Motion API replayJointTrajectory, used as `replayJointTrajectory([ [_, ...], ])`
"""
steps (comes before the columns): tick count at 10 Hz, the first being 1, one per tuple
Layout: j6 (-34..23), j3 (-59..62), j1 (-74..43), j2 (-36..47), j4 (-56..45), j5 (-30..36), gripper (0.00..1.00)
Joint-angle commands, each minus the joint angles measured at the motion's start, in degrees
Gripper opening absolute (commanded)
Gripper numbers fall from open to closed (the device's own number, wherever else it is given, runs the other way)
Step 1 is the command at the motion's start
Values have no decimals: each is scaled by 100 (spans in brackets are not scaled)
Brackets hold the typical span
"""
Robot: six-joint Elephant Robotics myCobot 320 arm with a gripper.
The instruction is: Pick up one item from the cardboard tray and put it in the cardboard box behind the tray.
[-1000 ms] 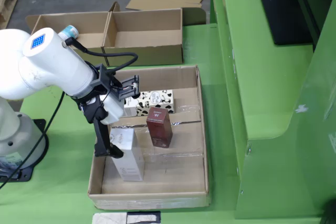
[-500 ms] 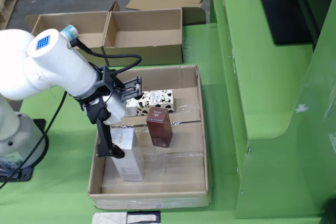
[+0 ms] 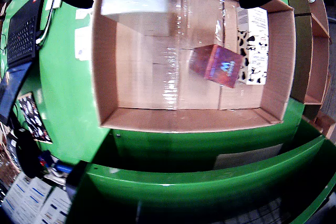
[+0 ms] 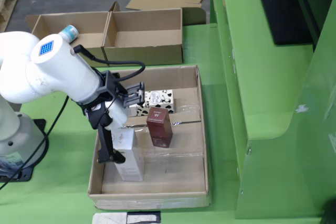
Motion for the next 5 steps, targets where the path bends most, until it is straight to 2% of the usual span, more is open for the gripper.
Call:
replayJointTrajectory([
  [1,-94,377,-193,-76,60,65,100],
  [5,-134,602,-322,-314,7,144,100],
])
